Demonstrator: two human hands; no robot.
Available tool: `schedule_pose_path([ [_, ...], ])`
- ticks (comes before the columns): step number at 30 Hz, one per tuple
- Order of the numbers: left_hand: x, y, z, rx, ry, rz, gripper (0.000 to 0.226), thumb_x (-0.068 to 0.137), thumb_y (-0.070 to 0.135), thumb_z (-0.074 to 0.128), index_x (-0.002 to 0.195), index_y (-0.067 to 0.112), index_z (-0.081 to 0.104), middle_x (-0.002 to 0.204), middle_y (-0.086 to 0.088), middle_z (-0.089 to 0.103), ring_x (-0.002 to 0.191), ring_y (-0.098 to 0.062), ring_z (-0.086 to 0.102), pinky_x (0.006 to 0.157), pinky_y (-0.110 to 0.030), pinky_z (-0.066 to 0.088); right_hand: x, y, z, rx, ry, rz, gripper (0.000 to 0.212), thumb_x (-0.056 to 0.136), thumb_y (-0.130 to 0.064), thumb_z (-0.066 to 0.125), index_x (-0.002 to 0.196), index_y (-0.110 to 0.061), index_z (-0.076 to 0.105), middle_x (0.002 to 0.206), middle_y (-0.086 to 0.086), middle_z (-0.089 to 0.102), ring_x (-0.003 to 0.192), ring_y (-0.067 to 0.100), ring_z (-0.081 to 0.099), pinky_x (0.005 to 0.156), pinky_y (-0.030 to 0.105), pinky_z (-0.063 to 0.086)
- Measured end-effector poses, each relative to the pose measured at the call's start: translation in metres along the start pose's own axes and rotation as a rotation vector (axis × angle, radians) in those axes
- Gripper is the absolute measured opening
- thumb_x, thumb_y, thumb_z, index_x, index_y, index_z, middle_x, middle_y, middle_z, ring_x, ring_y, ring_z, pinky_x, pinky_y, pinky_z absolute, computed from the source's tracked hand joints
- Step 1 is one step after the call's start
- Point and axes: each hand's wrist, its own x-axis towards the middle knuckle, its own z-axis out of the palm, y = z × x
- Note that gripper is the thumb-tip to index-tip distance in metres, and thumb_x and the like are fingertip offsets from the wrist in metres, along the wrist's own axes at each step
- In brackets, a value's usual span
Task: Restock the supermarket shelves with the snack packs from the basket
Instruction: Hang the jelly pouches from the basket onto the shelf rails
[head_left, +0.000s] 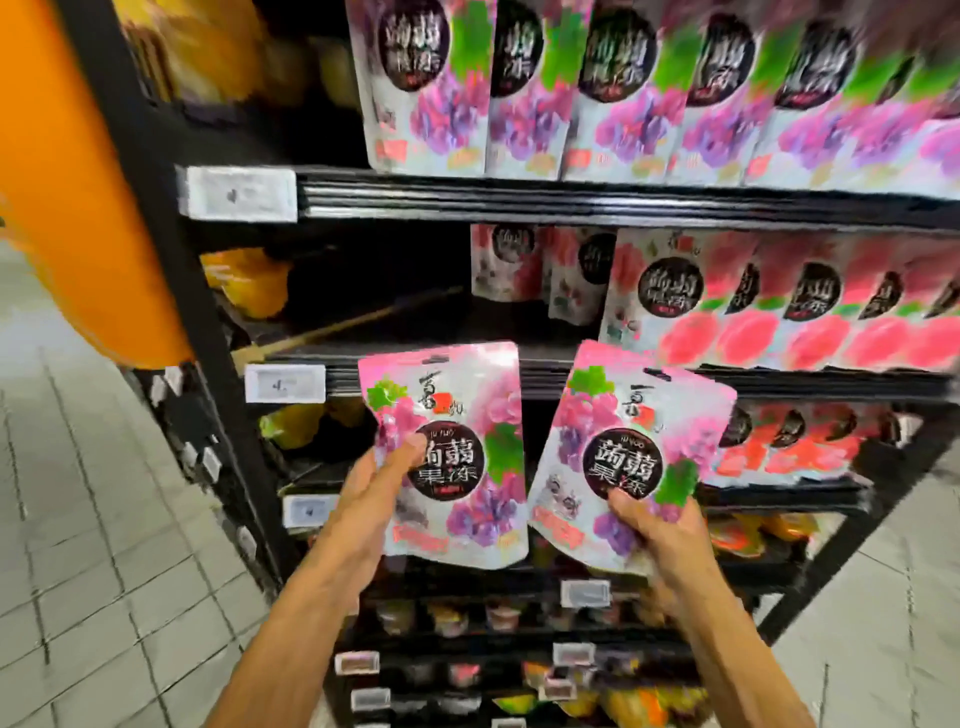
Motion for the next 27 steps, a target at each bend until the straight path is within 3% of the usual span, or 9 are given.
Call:
schedule_pose_path([
  [3,-0.003,0.035,0.009,0.094,-0.069,0.103,0.054,0.054,0.064,0.084,0.085,0.021,0.076,0.070,-0.004,0.075,0.059,-0.017,0.070,0.051,-0.023,0.054,0.010,-0.038,0.002,0.024,0.004,-0.110,0.034,0.057,-0.005,0.082,0.086,-0.007,0.064,0.061,0.001,0.070,0.049,0.007,0.064,0.047,0.017,0.049],
  [5,-0.004,0.051,0.014,0.079,-0.073,0.131,0.053,0.054,0.063,0.083,0.091,0.025,0.077,0.088,-0.012,0.077,0.078,-0.026,0.074,0.060,-0.029,0.058,0.017,-0.059,0.002,0.060,-0.010,-0.165,0.031,0.062,-0.013,0.076,0.089,-0.003,0.065,0.062,0.002,0.070,0.050,0.008,0.065,0.048,0.017,0.050],
  [7,-0.005,0.064,0.020,0.061,-0.056,0.179,0.049,0.059,0.061,0.077,0.097,0.030,0.076,0.098,-0.005,0.077,0.090,-0.021,0.074,0.071,-0.033,0.057,0.022,-0.079,0.003,0.052,-0.042,-0.209,0.026,0.060,-0.020,0.079,0.080,-0.008,0.069,0.057,0.004,0.066,0.044,0.009,0.059,0.044,0.017,0.046],
  [9,-0.008,0.076,0.027,0.077,-0.027,0.226,0.044,0.064,0.064,0.070,0.094,0.034,0.076,0.095,0.002,0.078,0.089,-0.016,0.074,0.071,-0.031,0.054,0.028,-0.096,0.004,0.025,-0.074,-0.242,0.023,0.056,-0.020,0.086,0.073,-0.014,0.072,0.056,0.004,0.063,0.043,0.009,0.055,0.042,0.017,0.042],
  [13,-0.010,0.105,0.041,0.023,0.039,0.237,0.049,0.069,0.073,0.050,0.068,0.033,0.076,0.063,0.001,0.072,0.052,-0.009,0.067,0.045,-0.020,0.052,0.039,-0.128,0.011,-0.028,-0.083,-0.332,0.028,0.062,-0.031,0.082,0.085,-0.018,0.074,0.066,0.009,0.069,0.053,0.014,0.063,0.048,0.018,0.047],
  [16,-0.011,0.128,0.045,-0.066,0.032,0.220,0.053,0.069,0.066,0.054,0.090,0.023,0.077,0.080,0.004,0.077,0.068,-0.003,0.072,0.053,-0.017,0.054,0.043,-0.149,0.018,-0.023,-0.088,-0.370,0.043,0.061,-0.033,0.082,0.097,-0.012,0.070,0.074,0.012,0.073,0.054,0.011,0.065,0.047,0.016,0.047],
  [18,-0.010,0.144,0.043,-0.091,0.024,0.225,0.058,0.069,0.060,0.059,0.104,0.016,0.072,0.092,-0.001,0.078,0.082,-0.010,0.074,0.059,-0.020,0.055,0.046,-0.161,0.023,-0.027,-0.107,-0.368,0.051,0.063,-0.033,0.082,0.101,-0.005,0.065,0.076,0.020,0.072,0.050,0.012,0.063,0.045,0.016,0.045],
  [22,-0.007,0.169,0.033,-0.121,0.028,0.257,0.053,0.072,0.054,0.063,0.103,0.012,0.073,0.093,-0.008,0.077,0.082,-0.018,0.075,0.054,-0.021,0.056,0.050,-0.182,0.052,-0.063,-0.083,-0.409,0.046,0.060,-0.031,0.082,0.091,-0.001,0.065,0.069,0.021,0.072,0.046,0.015,0.063,0.041,0.017,0.044],
  [27,-0.004,0.190,0.011,-0.087,-0.004,0.273,0.055,0.073,0.060,0.060,0.101,0.014,0.073,0.093,-0.002,0.078,0.077,-0.005,0.073,0.049,-0.010,0.050,0.067,-0.194,0.106,-0.061,-0.058,-0.451,0.036,0.065,-0.018,0.086,0.094,-0.009,0.067,0.072,0.014,0.073,0.051,0.017,0.063,0.044,0.023,0.046],
])
